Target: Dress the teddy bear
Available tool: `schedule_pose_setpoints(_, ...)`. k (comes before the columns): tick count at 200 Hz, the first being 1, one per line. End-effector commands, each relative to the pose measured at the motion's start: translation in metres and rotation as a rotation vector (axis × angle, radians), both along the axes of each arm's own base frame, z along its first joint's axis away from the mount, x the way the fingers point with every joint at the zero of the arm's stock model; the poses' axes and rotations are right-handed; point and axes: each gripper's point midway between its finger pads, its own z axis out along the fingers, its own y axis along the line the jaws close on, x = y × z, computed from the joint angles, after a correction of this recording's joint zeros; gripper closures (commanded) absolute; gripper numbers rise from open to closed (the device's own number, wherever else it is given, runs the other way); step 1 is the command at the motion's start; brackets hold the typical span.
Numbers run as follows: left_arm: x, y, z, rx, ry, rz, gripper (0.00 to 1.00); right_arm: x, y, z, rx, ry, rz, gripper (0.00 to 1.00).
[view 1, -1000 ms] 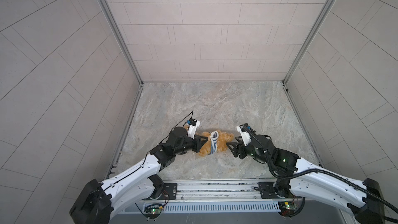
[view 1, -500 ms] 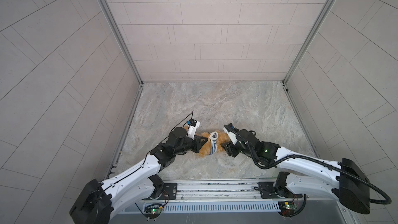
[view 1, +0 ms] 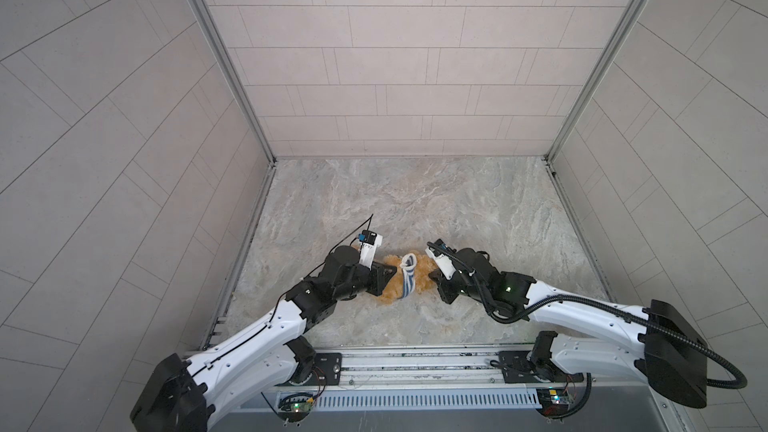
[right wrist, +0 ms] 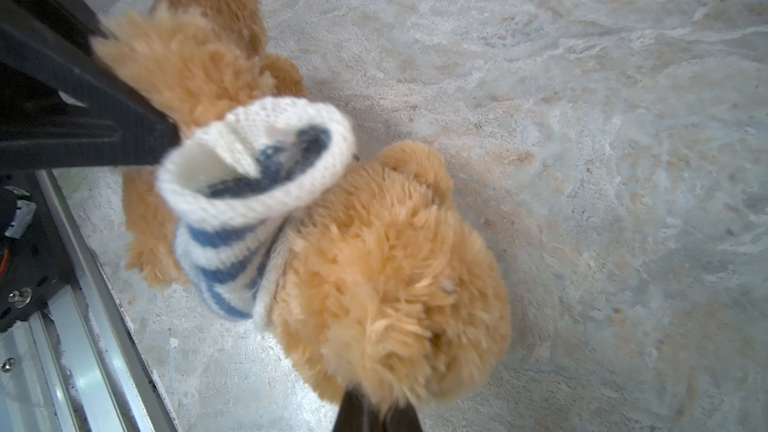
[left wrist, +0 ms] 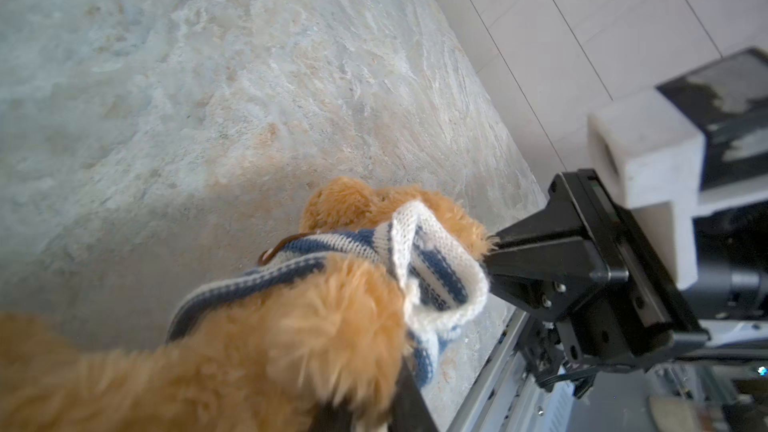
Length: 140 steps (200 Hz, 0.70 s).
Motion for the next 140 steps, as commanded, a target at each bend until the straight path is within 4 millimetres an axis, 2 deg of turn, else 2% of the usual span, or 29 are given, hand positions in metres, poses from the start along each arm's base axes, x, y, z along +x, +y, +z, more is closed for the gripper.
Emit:
schedule_pose_setpoints(1,0.001,0.019,0.004,0.108,-0.012,0.061,0.67,-0.003,-0.004,0.016,0.046,-0.036,-0.02,1.0)
schedule_pose_setpoints(36,-0.012,0.026,0.01,0.136,-0.003,0.086,0.56,-0.01,-0.01,0.032,0.063,-0.075,-0.056,1.0)
schedule_pose_setpoints(92,-0.035,0.0,0.022,0.078,0.045,0.009,0.68,-0.016,-0.004,0.03,0.043,-0.084,-0.082,1.0)
schedule_pose_setpoints(140,-0.036,-0.024,0.026,0.043,0.06,-0.026,0.64,-0.021,0.004,0.035,0.051,-0.104,-0.077,1.0)
